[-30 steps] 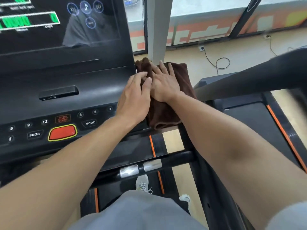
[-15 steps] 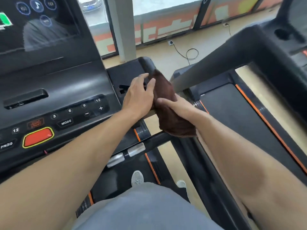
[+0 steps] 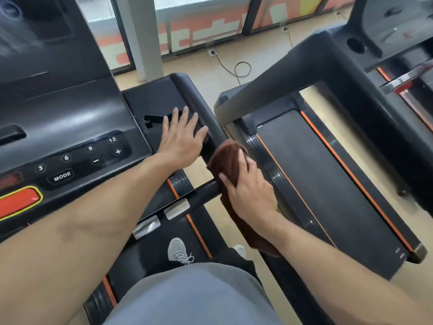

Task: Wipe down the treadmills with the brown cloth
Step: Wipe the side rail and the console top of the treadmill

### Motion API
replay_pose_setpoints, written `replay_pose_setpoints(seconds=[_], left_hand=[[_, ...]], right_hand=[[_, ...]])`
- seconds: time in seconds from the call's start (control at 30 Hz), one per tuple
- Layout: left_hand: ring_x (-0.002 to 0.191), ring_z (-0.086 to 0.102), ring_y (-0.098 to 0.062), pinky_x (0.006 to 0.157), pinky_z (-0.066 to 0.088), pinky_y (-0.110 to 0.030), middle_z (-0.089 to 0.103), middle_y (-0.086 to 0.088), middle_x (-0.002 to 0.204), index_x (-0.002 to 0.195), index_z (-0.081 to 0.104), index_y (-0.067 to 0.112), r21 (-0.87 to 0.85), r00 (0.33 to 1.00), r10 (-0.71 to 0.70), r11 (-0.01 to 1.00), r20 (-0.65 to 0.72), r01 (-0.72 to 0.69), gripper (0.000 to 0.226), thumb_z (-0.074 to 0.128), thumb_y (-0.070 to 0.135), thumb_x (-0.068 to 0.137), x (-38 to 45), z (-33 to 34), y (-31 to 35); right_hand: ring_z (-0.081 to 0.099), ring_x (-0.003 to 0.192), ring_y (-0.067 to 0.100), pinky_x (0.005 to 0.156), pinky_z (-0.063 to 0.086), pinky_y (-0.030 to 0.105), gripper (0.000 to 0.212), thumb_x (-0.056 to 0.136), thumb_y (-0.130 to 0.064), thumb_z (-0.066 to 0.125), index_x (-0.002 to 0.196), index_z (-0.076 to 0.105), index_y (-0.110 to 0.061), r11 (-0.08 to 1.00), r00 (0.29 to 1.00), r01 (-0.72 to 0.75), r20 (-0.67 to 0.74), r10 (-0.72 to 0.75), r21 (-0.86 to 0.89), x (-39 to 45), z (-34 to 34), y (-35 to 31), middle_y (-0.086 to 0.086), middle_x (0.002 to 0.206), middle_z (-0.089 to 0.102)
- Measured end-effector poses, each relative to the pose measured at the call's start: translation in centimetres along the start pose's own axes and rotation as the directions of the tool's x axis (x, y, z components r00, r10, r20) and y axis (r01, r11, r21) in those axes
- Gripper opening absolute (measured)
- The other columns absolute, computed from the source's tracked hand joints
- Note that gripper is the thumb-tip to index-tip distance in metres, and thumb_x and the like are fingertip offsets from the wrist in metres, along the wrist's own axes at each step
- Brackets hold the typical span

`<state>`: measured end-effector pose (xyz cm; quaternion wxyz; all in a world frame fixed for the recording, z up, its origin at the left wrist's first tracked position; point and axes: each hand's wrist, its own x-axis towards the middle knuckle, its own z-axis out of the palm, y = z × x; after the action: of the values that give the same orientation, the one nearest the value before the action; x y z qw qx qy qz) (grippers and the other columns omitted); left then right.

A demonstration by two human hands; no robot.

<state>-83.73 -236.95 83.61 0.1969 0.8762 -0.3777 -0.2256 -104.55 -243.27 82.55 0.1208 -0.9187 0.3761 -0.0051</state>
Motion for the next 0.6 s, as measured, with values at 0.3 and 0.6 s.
replay_pose_setpoints(seconds=[0.3,0.6], left_hand=[[0.155,-0.019,-0.016,0.122,-0.020,-0.044,-0.003,-0.002,0.171,0.162,0.017,0.017,-0.156,1.000,-0.004,0.988,0.009,0.005,0.070,0.012,0.059,0.106,0.2,-0.1,0.2],[0.157,-0.004,-0.025,0.126,-0.008,-0.047,0.010,-0.004,0.171,0.161,0.024,0.021,-0.348,0.997,-0.059,0.937,-0.050,0.038,0.055,0.020,0.041,0.110,-1.4,-0.7,0.9]], right_hand=[[0.039,0.141,0.031,0.096,0.049,0.050,0.105,0.083,-0.053,0.076,0.161,0.007,-0.047,0.966,0.957,0.258,0.132,-0.260,0.029,9.3,0.2,-3.4,-0.004,0.172,-0.002],[0.049,0.135,0.037,0.098,0.049,0.053,0.090,0.091,-0.072,0.055,0.159,-0.001,-0.051,0.985,0.978,0.172,0.119,-0.173,0.019,4.2,-0.3,-0.7,-0.003,0.170,0.010]])
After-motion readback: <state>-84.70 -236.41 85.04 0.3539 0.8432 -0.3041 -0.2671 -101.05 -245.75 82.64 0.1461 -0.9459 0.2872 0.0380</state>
